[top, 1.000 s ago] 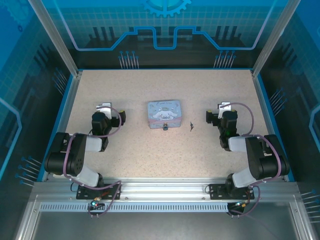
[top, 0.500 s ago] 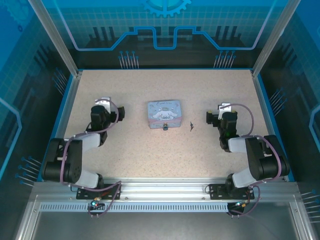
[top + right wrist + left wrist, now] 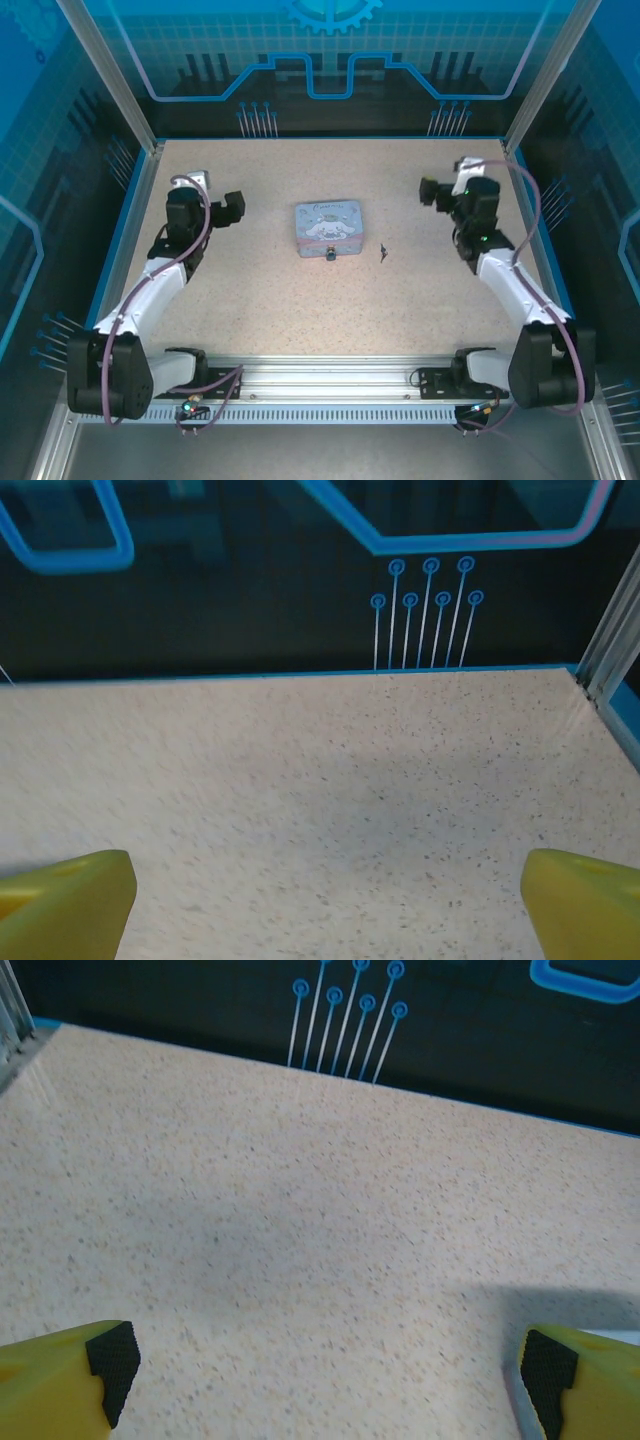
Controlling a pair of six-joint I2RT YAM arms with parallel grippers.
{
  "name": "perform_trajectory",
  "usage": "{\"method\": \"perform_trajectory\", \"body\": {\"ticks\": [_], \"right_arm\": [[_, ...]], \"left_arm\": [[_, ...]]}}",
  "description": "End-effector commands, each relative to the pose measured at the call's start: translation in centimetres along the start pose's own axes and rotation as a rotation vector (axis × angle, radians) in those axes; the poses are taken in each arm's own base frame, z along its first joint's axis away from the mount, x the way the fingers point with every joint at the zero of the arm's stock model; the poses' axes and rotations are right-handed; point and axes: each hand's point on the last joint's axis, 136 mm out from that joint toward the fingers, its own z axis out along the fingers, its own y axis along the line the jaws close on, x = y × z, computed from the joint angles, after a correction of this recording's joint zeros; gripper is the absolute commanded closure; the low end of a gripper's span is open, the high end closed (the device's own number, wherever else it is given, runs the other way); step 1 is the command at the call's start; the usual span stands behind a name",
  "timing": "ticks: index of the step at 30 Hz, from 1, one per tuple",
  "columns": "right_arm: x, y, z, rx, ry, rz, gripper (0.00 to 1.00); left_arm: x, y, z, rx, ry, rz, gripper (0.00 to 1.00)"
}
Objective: Unlock a padlock with a key
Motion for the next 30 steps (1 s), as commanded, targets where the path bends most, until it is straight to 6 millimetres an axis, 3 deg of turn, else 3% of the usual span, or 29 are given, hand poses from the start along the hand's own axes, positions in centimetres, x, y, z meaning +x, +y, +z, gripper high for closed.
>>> {"method": "perform_trajectory", "body": {"ticks": [1,8,12,19,24,30], "right_arm": [[2.9,0.2,-1.0,-0.038,0.284,0.189,0.0],[5.3,5.8,-2.4,-0.275,0.525,0.265,0.01],[8.5,10.2,-3.7,-0.374,0.651,0.372,0.05],[14.9,16.1,-4.8,-0.359,0.837,0.444,0.07],[17.5,16.4,-4.8,-0.28,0.901,0.405,0.1],[17.8,13.6,-5.3,-0.178,0.925,0.226,0.19]], "left_arm": [[0.2,-1.9,-1.8,0.043,0.078,-0.083,0.01],[2.1,-6.1,-4.0,0.136,0.194,-0.167,0.01],[5.0,-8.8,-4.4,0.195,0.284,-0.218,0.01],[10.1,-11.7,-4.3,0.251,0.41,-0.237,0.01],[12.8,-13.1,-4.1,0.283,0.482,-0.257,0.01],[12.9,-15.1,-3.5,0.331,0.513,-0.261,0.01]]}}
